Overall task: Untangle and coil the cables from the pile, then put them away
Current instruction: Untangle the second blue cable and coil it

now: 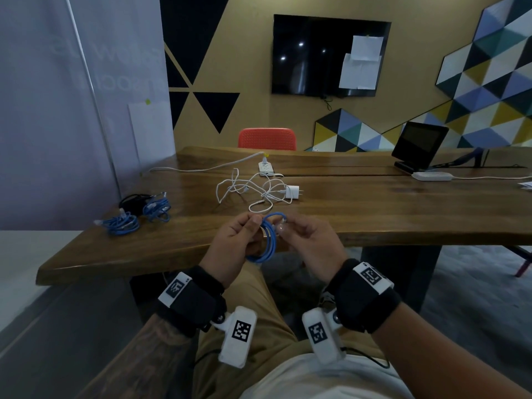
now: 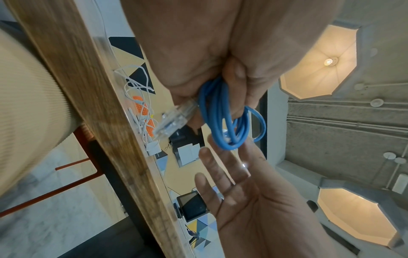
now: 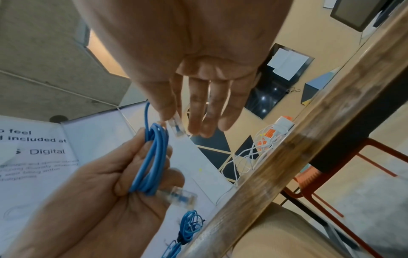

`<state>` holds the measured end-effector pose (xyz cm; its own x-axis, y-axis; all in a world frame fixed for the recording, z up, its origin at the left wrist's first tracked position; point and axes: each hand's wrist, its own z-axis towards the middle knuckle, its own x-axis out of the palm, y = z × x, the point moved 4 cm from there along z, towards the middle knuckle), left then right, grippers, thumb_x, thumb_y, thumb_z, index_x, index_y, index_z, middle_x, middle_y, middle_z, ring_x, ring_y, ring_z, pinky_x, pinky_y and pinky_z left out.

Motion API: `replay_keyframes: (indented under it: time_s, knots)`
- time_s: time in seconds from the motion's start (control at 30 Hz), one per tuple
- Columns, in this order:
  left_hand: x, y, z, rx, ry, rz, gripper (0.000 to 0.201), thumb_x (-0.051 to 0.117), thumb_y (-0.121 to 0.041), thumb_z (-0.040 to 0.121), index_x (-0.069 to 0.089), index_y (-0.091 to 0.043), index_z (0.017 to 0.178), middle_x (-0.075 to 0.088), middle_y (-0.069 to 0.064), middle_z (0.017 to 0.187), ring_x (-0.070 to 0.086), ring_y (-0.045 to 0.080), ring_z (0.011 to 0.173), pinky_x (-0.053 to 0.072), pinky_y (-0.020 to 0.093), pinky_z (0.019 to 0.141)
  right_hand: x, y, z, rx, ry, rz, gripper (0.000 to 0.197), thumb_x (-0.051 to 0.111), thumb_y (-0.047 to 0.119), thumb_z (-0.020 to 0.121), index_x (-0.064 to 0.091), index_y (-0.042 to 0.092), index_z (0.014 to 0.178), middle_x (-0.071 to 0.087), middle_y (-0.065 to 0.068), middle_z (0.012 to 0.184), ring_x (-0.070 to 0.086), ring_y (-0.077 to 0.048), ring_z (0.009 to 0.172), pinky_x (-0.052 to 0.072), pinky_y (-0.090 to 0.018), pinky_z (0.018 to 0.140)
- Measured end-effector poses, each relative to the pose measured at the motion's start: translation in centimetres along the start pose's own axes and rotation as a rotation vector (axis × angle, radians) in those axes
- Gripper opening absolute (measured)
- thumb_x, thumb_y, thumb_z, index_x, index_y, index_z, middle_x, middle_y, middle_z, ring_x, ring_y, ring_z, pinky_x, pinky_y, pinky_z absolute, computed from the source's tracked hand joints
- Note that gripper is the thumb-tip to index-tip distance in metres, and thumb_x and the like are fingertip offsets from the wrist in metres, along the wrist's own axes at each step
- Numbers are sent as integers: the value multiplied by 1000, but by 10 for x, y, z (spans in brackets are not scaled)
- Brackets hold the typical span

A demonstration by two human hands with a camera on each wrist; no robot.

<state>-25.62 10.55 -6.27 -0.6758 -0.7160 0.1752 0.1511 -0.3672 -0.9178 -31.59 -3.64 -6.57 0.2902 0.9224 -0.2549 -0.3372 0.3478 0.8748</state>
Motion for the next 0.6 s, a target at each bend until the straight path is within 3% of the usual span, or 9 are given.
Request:
replay_keyframes:
  time_s: [0.07, 0.17, 0.23, 0.33, 0.47, 0.6]
  knots:
    - [-2, 4, 1, -6, 3, 7, 29, 39, -16, 103, 62, 0, 109, 43, -9, 56, 38, 3, 48, 35, 15, 48, -2, -4, 2, 6, -12, -44, 19, 62, 21, 98, 74, 28, 111, 76, 3, 104, 69, -17, 101, 54, -41, 91]
    - [0, 6, -1, -1, 9, 106, 25, 41, -15, 103, 63, -3, 102, 51, -11, 57, 46, 1, 51, 39, 15, 51, 0, -10, 3, 53, -31, 45, 18, 64, 13, 95, 72, 19, 109, 77, -3, 98, 72, -19, 94, 56, -40, 86]
    - [2, 5, -2, 31, -6, 196, 25, 42, -14, 103, 63, -1, 101, 59, -11, 60, 55, 0, 56, 43, 14, 55, 2, -13, 1, 93, -36, 106, 15, 62, 6, 96, 71, 13, 106, 77, -4, 91, 72, -15, 85, 55, -31, 78]
    - [0, -1, -3, 109, -23, 313, 25, 45, -14, 102, 67, -4, 100, 59, -9, 61, 53, 0, 57, 43, 15, 56, 3, -14, -1, 166, 6, 145, 15, 57, 9, 99, 72, 13, 101, 74, 2, 83, 67, -8, 78, 51, -19, 67]
    - [-3, -1, -3, 101, -31, 317, 24, 45, -14, 102, 68, -7, 100, 62, -13, 61, 55, -1, 58, 43, 14, 58, 6, -19, -5, 342, 66, 291, 19, 57, 21, 100, 75, 17, 102, 75, -2, 91, 67, -15, 85, 48, -29, 71]
    - [-9, 3, 0, 77, -73, 290, 23, 48, -19, 100, 71, -15, 98, 71, -4, 81, 65, 7, 77, 51, 21, 69, 15, -17, -9, 375, 109, 426, 22, 54, 22, 101, 75, 16, 100, 74, -8, 95, 66, -18, 85, 48, -29, 70]
